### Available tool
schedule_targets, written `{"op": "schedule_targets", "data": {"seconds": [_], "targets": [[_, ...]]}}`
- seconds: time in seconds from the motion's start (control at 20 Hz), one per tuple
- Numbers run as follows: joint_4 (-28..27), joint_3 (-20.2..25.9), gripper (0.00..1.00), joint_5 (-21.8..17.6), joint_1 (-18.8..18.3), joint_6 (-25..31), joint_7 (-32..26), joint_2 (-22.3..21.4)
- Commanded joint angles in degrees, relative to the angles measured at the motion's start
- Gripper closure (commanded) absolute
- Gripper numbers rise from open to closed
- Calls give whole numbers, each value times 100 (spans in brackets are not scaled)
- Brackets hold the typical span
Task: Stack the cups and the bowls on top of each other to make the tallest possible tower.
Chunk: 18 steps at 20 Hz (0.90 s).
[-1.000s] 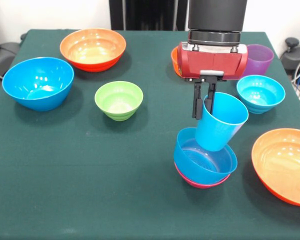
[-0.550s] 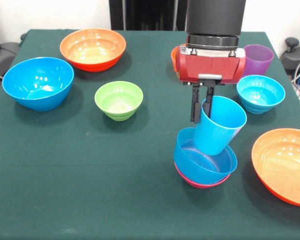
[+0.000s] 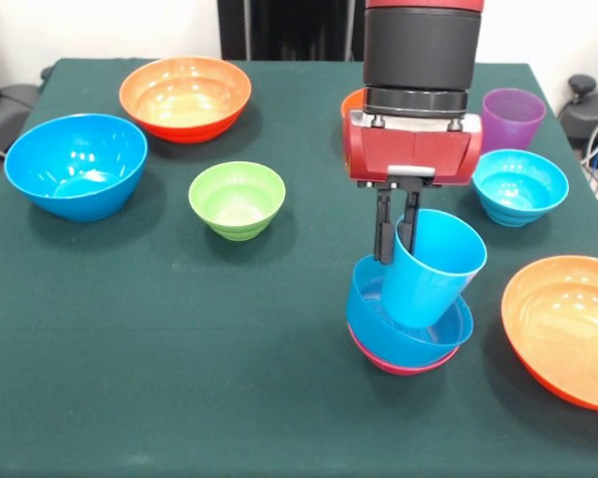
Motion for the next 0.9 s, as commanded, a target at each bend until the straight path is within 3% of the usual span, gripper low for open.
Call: {"op": "schedule_targets", "data": {"seconds": [0.05, 0.3, 0.9], "targets": [[-167, 427, 100, -481, -36, -209, 31, 119], [-227, 381, 100, -390, -1, 90, -3, 134], [-120, 535, 100, -289, -113, 142, 49, 173]]}}
